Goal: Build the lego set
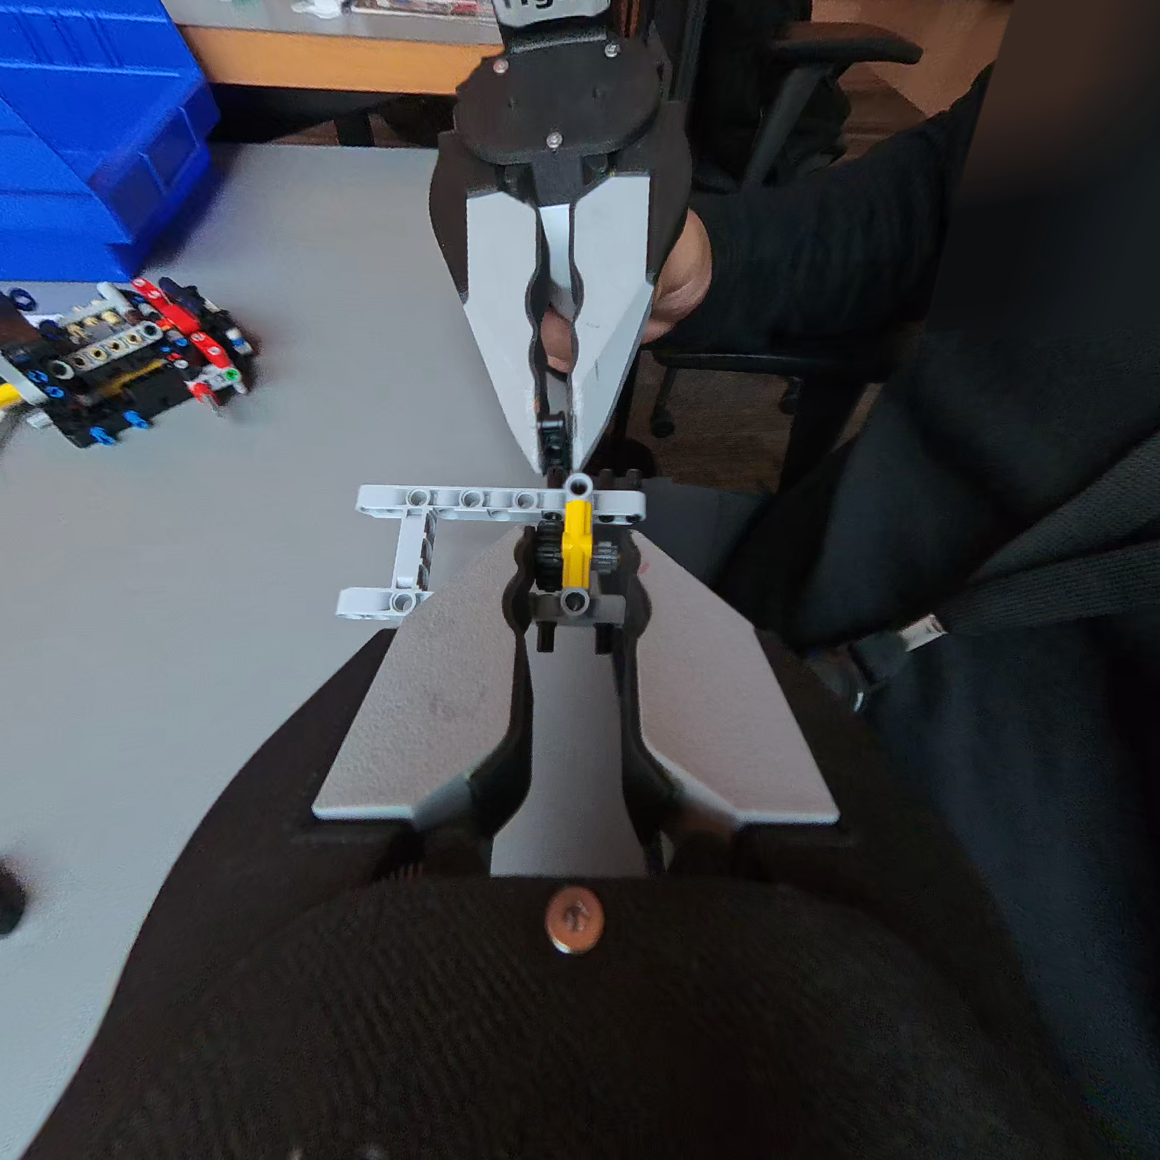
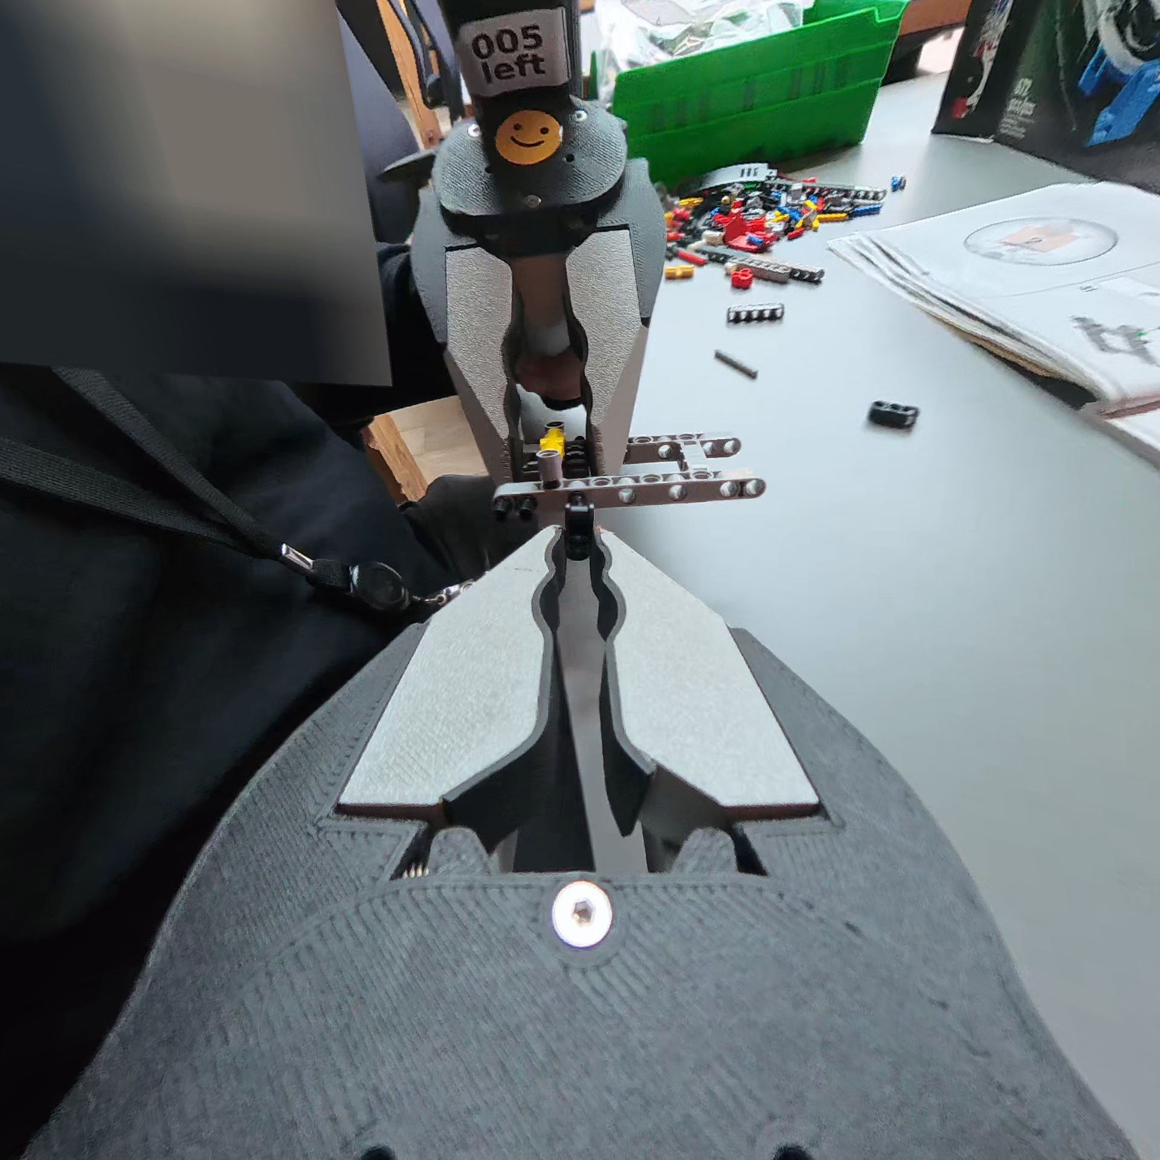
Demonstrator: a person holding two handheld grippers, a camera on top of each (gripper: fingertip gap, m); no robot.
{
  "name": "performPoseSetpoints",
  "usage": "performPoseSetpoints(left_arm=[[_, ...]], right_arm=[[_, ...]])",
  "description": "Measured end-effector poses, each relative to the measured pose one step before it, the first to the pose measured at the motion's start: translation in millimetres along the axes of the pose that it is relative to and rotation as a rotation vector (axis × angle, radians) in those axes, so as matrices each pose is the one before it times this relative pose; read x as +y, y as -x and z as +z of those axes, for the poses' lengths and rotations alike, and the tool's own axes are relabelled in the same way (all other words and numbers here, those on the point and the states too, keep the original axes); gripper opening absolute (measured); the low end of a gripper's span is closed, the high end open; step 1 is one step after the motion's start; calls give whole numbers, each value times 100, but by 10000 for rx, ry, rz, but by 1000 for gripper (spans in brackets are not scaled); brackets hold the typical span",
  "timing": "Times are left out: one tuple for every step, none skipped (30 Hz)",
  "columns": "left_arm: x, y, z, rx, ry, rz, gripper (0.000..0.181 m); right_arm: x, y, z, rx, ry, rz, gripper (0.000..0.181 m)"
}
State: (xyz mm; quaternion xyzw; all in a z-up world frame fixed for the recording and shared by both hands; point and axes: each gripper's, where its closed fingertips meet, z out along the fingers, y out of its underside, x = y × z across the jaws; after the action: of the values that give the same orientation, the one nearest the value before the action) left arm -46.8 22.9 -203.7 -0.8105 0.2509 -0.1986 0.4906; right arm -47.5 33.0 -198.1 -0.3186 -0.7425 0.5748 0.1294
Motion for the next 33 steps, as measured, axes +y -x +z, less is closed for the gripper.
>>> performPoseSetpoints(left_arm=[[55,-597,114,-27,21,-147,24],[128,-637,164,30,72,-181,24],[327,-622,194,67,212,-251,24],[438,-511,154,14,257,-247,24],[334,-591,92,45,116,-146,24],[340,-608,72,54,63,-126,24],[446,-399,101,-50,99,-147,24],[395,-319,137,-71,37,-63,24],[257,-334,148,-11,-22,10,24],[173,-172,140,-40,-5,-25,24],[93,-165,113,16,30,-39,24],[-33,-183,80,35,-4,6,24],[-74,-71,56,-31,-28,54,24],[23,-21,82,-50,33,58,24],[81,-67,83,-3,66,33,25],[23,-54,73,-22,11,31,25],[-9,-22,43,-29,-1,43,25],[58,23,46,-31,58,22,24],[58,99,8,-44,59,16,25],[-47,67,-25,-11,-5,0,24],[-71,122,-82,-26,-10,-3,24],[-111,128,-106,-31,-33,13,24],[-86,139,-109,-25,-17,-1,24],[-72,165,-106,-29,-19,-21,24],[-31,155,-63,-15,-6,-30,24],[5,171,-50,-9,19,-22,24],[30,167,-44,-27,27,17,24],[108,194,-7,-35,80,58,24],[168,223,4,-47,138,90,24],[190,320,14,-101,174,113,24],[202,494,3,-185,213,181,24],[290,670,-28,-275,301,278,24],[335,670,12,-229,340,332,24]], right_arm=[[250,576,133,-127,13,130,4],[238,514,84,-93,18,171,4],[219,485,-33,-73,-20,156,4],[165,531,-110,-110,-75,192,4],[110,592,-150,-160,-145,227,4],[145,553,-125,-149,-162,168,4],[322,406,-70,-68,-71,57,4],[488,179,17,46,68,-28,4],[475,151,94,16,132,-23,4],[260,298,124,-112,79,27,4],[47,322,153,-140,0,15,4],[45,208,165,-62,24,-57,4],[160,118,168,-9,110,-97,4],[175,28,149,23,110,-76,4],[135,-31,107,25,52,-37,4],[103,5,84,-22,27,12,4],[9,-17,39,-23,-20,25,4],[-108,-46,-18,-8,-64,-4,4],[-59,-97,-8,1,-8,3,4],[-39,-101,-1,-9,23,-8,4],[-91,-116,16,-12,4,-21,4],[-146,-95,24,-25,-5,-30,4],[-158,-130,5,2,-5,-36,4],[-139,-152,10,18,3,-39,4],[-169,-142,7,12,-23,-32,4],[-129,-147,28,6,-25,-20,4],[-35,-173,51,18,26,-14,4],[57,-196,81,36,63,-31,4],[171,-267,115,88,133,-35,4],[247,-397,130,193,194,-89,4],[215,-451,115,250,200,-164,4],[58,-353,101,163,141,-166,5],[-90,-293,84,95,57,-111,5]])
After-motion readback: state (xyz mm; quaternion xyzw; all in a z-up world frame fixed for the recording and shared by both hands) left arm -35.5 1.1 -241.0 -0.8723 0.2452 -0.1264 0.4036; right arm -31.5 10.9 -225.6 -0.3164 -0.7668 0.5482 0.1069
